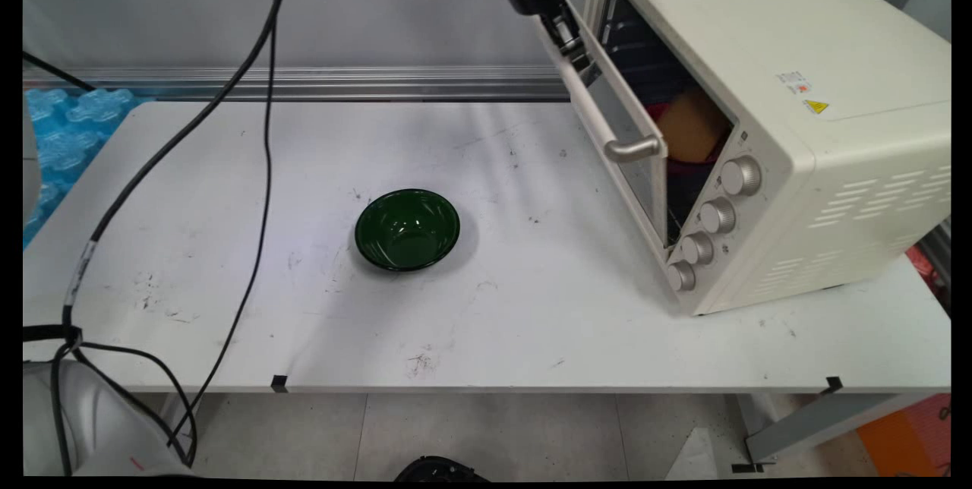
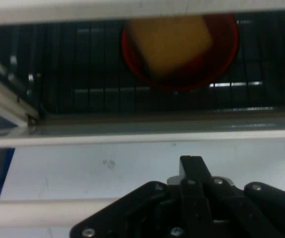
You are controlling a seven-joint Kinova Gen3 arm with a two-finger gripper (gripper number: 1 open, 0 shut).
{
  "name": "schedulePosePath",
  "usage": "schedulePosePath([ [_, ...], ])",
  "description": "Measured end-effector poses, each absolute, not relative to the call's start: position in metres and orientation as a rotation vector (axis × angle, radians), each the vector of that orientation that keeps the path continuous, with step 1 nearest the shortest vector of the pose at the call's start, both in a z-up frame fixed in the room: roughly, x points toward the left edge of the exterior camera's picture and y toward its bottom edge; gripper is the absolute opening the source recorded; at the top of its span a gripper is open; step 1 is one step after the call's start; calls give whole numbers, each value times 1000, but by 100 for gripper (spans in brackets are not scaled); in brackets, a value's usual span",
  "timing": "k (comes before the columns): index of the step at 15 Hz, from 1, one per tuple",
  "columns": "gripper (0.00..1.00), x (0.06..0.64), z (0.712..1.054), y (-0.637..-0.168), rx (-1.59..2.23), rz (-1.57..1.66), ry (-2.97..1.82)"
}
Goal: Open the oven
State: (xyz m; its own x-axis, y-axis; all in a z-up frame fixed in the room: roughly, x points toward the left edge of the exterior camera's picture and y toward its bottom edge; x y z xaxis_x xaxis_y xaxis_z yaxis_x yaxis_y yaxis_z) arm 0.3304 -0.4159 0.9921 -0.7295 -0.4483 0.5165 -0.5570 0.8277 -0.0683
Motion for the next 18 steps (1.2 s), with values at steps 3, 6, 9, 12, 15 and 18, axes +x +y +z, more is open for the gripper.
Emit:
schedulePosePath([
  [3, 0, 340, 987, -409, 750, 293, -2537],
  [6, 0, 348, 981, -402, 762, 285, -2549],
  [9, 0, 357, 973, -394, 778, 273, -2558],
  [12, 0, 364, 965, -387, 791, 264, -2565],
  [15, 0, 369, 959, -382, 800, 257, -2571],
  [18, 0, 376, 952, -376, 802, 252, -2580],
])
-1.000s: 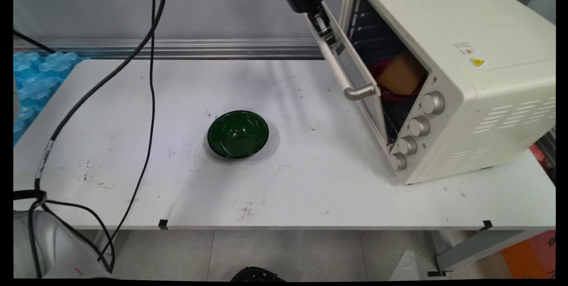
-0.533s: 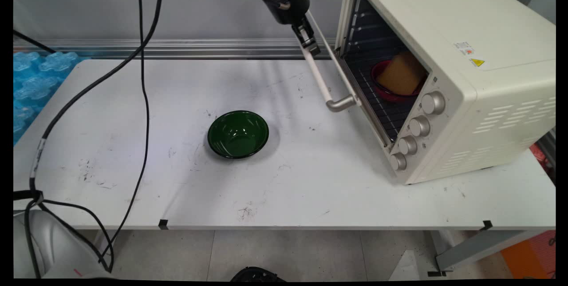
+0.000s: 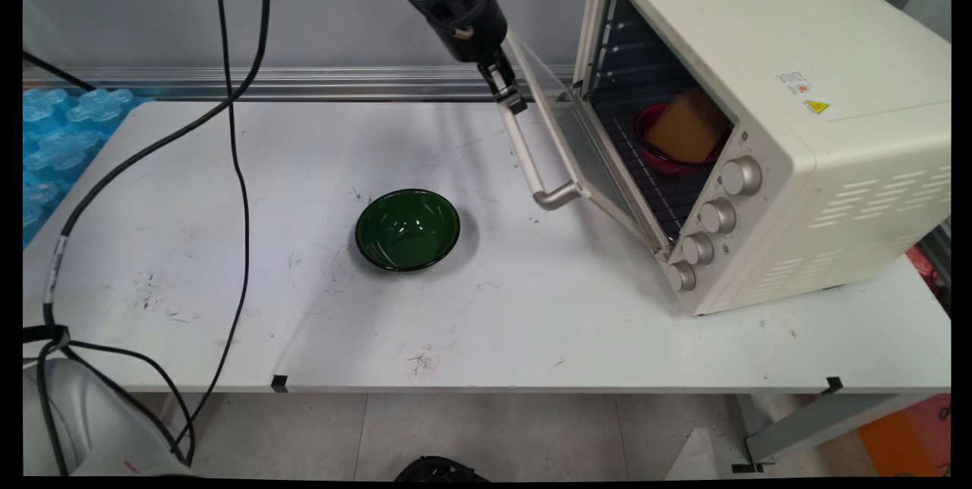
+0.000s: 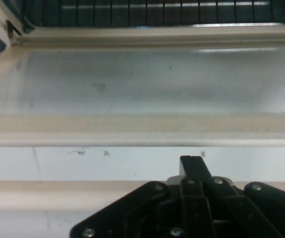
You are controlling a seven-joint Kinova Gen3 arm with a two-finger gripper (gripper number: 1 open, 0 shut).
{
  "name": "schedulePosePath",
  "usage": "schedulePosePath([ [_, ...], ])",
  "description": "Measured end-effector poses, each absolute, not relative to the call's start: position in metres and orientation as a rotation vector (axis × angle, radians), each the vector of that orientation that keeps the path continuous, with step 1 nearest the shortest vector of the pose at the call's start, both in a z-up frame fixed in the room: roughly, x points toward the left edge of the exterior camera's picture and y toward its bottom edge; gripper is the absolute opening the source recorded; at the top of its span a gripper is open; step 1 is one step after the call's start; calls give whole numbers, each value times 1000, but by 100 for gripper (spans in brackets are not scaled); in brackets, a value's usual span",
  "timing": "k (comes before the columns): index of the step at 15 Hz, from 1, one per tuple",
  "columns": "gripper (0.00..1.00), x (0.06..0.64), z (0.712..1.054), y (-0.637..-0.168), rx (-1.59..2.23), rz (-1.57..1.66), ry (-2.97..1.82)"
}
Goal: Open the oven
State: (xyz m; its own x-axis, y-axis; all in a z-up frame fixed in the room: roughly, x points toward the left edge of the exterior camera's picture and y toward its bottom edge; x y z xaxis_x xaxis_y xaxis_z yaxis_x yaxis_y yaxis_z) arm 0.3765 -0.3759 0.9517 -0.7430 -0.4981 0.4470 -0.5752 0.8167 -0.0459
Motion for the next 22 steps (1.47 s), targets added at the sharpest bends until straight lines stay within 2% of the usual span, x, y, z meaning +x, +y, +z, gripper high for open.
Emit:
schedulePosePath([
  [11, 0, 402, 922, -358, 791, 242, -2612],
  [22, 0, 421, 877, -341, 747, 230, -2607],
])
